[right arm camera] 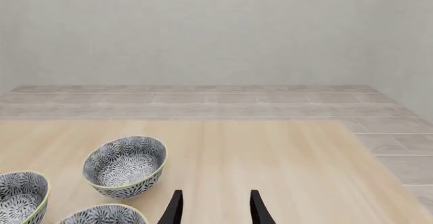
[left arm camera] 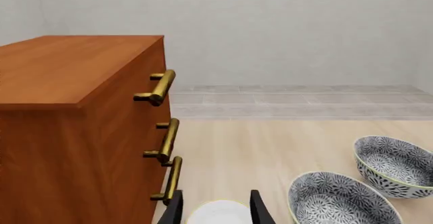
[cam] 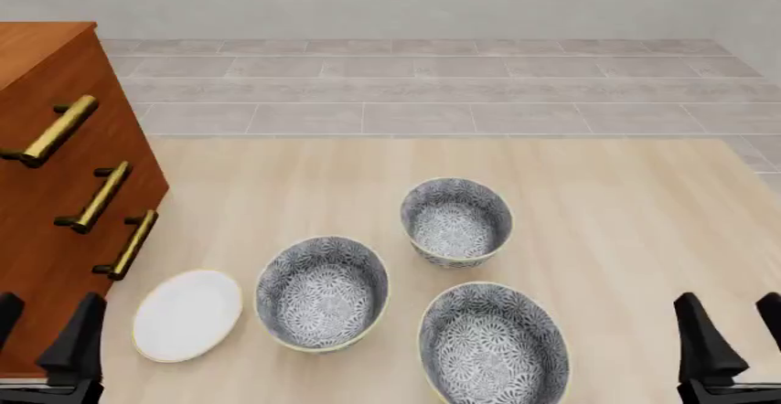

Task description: Stack the bowl at the front on the bowl in the middle.

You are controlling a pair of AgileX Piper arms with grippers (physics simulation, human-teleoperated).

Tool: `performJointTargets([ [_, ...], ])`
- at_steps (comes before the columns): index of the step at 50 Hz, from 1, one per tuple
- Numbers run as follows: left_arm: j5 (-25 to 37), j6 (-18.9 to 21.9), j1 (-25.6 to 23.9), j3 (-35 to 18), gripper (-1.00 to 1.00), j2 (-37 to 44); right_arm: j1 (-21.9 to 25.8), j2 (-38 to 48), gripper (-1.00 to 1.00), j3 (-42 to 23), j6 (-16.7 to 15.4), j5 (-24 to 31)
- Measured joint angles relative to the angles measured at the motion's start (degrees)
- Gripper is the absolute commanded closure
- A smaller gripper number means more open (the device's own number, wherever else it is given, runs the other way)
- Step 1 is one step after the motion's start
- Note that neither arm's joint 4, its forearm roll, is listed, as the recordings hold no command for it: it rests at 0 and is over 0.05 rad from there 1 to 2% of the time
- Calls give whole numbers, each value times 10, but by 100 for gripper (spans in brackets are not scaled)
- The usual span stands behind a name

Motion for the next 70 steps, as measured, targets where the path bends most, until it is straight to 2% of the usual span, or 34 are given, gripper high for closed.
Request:
performJointTargets([
  [10, 0, 2, 2, 0, -100, 1, -3, 2, -100, -1, 0, -1],
  [30, -7, 4, -2, 0, -100, 15, 65, 15, -100, -1, -17, -1],
  [42, -21, 4, -2, 0, -100, 30, 68, 172, -100, -57, -27, -73],
  [55, -35, 1, -2, 0, -100, 46, 75, 295, -100, -125, -45, -85],
  [63, -42, 1, -1, 0, -100, 54, 96, 382, -100, -150, -46, -87],
  [70, -49, 1, 0, 1, -100, 63, 120, 494, -100, -238, -44, -56],
])
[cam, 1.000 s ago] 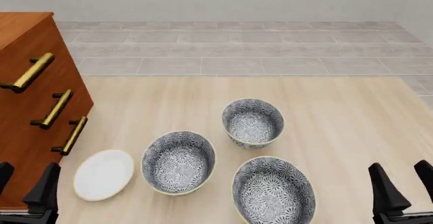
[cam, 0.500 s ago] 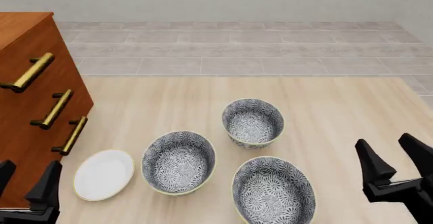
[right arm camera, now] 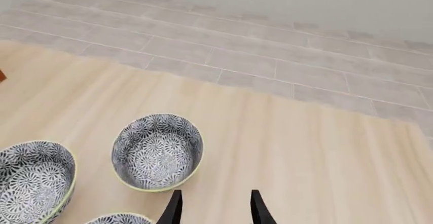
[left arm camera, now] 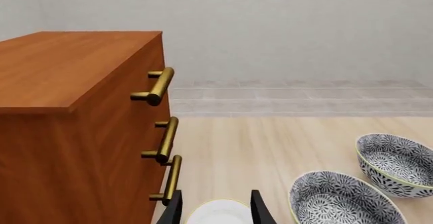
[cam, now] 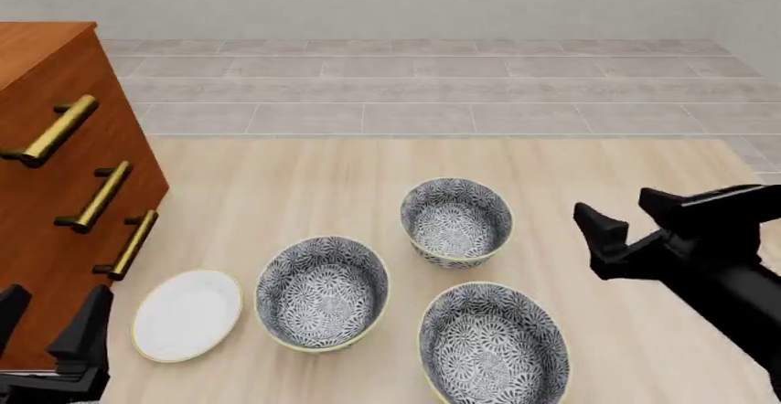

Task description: Stack the bowl at the front on the bowl in the middle.

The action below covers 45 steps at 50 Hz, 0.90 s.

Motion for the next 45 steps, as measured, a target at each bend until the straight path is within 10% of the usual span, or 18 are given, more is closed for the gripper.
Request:
performJointTargets([
  [45, -38, -3, 9, 0, -100, 43, 57, 428, -100, -386, 60, 182],
])
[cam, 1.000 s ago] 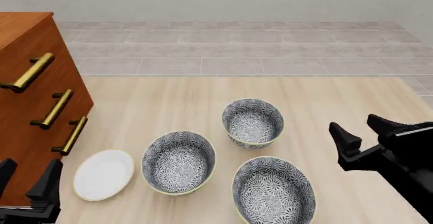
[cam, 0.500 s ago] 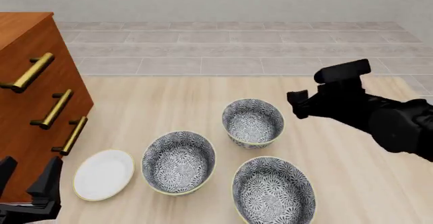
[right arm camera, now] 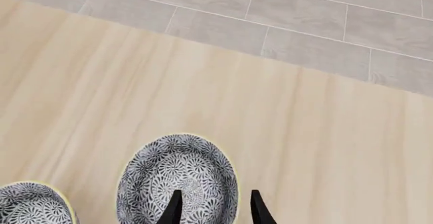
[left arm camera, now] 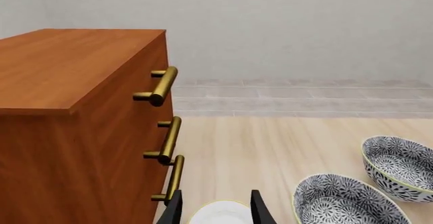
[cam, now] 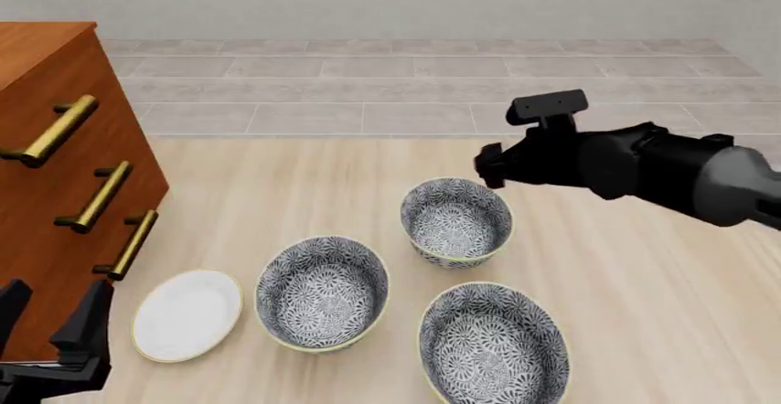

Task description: Stack the bowl at the front on the bowl in the middle.

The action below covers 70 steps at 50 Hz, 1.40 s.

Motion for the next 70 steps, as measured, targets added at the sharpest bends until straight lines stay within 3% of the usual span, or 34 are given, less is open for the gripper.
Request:
performJointTargets([
  [36, -21, -3, 2, 0, -100, 28, -30, 134, -100, -15, -39, -57],
  [70, -30, -5, 4, 0, -100, 40, -35, 193, -100, 1, -52, -101],
])
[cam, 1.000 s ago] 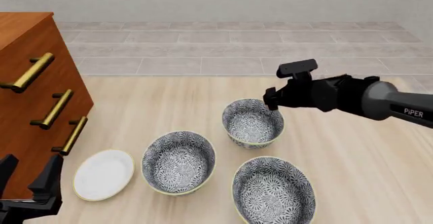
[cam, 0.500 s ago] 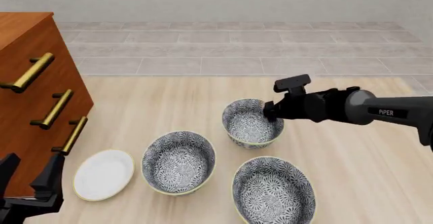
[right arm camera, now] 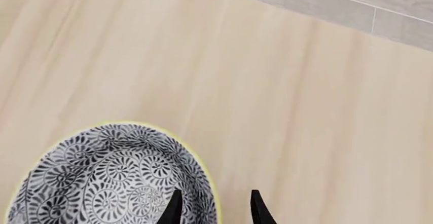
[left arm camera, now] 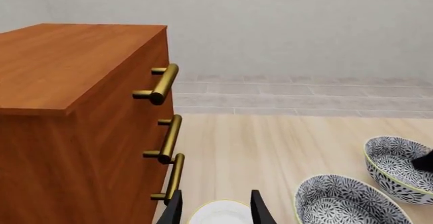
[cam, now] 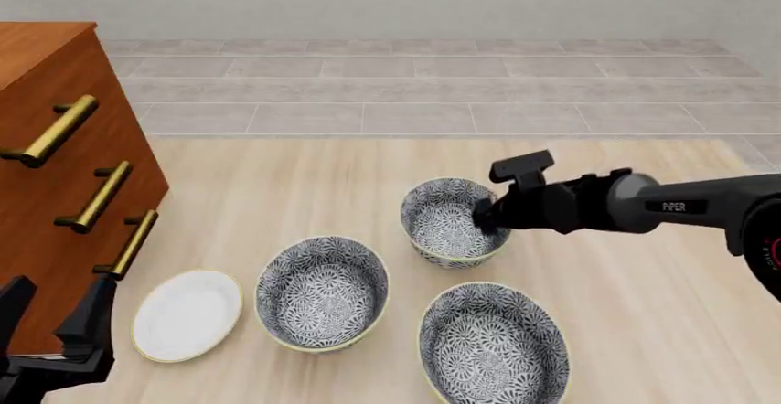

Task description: Stack the bowl at the front on the bowl in the middle.

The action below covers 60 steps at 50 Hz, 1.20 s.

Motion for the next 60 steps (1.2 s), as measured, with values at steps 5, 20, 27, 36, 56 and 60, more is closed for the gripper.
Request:
performJointTargets([
  [5, -1, 0, 0, 0, -100, 2, -2, 7, -100, 4, -2, -7],
  [20, -4, 0, 0, 0, -100, 5, 5, -2, 100, 9, -4, -15],
  [27, -4, 0, -1, 0, -100, 5, 9, -10, 100, 9, 3, -10],
  [36, 1, 0, -3, 0, -100, -2, 20, -34, 100, 1, 24, 11],
  [56, 8, -4, -7, 0, -100, -12, 36, -112, 100, -10, 54, 57],
  [60, 12, -4, -7, 0, -100, -16, 39, -124, 100, -11, 57, 63],
])
